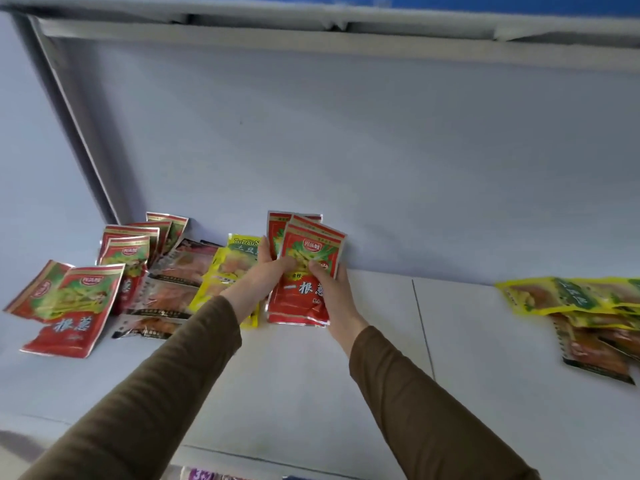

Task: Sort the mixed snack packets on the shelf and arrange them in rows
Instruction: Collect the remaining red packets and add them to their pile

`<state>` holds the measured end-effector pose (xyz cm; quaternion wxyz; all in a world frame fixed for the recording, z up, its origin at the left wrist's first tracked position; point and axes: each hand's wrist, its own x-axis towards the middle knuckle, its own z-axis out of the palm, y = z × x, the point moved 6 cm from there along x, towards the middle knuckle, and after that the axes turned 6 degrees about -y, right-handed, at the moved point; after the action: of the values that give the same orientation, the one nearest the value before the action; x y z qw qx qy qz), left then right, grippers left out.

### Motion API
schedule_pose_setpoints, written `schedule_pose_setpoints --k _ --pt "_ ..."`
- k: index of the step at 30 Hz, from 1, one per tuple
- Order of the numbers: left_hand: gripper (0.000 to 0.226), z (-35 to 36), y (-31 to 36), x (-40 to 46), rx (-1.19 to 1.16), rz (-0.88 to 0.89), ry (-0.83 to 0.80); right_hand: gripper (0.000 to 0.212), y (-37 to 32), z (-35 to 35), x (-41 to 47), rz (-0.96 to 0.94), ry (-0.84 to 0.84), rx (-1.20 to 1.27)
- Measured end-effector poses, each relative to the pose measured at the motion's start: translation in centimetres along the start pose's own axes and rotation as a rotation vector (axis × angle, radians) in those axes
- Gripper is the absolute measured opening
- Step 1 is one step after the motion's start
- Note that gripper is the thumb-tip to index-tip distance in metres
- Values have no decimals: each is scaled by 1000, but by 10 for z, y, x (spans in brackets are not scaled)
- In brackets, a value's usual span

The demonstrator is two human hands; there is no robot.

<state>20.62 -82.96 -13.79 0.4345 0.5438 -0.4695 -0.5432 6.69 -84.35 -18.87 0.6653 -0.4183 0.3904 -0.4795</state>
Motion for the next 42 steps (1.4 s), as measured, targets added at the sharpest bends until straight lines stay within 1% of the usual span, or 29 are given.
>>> schedule_pose_setpoints --k 2,4,6,8,10,13,14,17,21,23,24,25,26,27,30,32,34,39,42 --pt "76 -7 -2 0 43 3 -28 60 3 2 2 -14 -6 -43" --pt "70 -12 -5 -1 108 -5 -62 63 5 2 0 -13 13 -155" --pt "70 -15 -8 -1 145 -16 -88 63 7 3 -2 -26 23 -232" --pt "69 -17 -10 -1 220 17 -99 64 9 7 -4 -41 25 -282" --pt "75 -17 -11 0 278 42 -107 62 12 11 -7 -47 40 -318" --pt "93 -16 -12 -3 309 48 -116 54 15 16 -10 -39 53 -332" --pt "93 -16 -10 -4 342 59 -111 53 16 18 -10 -32 47 -337" --pt "70 -18 -4 -3 420 115 -75 52 15 19 -12 -16 54 -358" --pt "57 -18 2 -6 407 154 -63 51 13 14 -16 -16 66 -357" --pt "54 -17 7 -8 422 199 -31 42 11 12 -18 -21 77 -376" --pt "58 -17 9 -9 454 215 -10 34 9 11 -20 -33 94 -397" --pt "67 -17 10 -10 506 214 19 27 6 9 -22 -55 115 -424" --pt "75 -18 10 -10 567 208 52 24 2 7 -25 -83 134 -453" --pt "78 -19 11 -11 632 218 79 24 -3 5 -29 -112 149 -487" --pt "72 -12 17 -15 816 338 102 33 -22 -5 -42 -192 206 -684" --pt "72 -2 20 -18 931 394 89 46 -36 -15 -50 -253 242 -891" --pt "73 13 22 -20 1017 440 47 54 -50 -27 -59 -265 270 -1137" --pt "68 66 20 -28 1239 545 -58 54 -78 -58 -93 -259 275 -1538" --pt "69 105 19 -31 1290 569 -116 56 -92 -81 -114 -236 279 -1705"
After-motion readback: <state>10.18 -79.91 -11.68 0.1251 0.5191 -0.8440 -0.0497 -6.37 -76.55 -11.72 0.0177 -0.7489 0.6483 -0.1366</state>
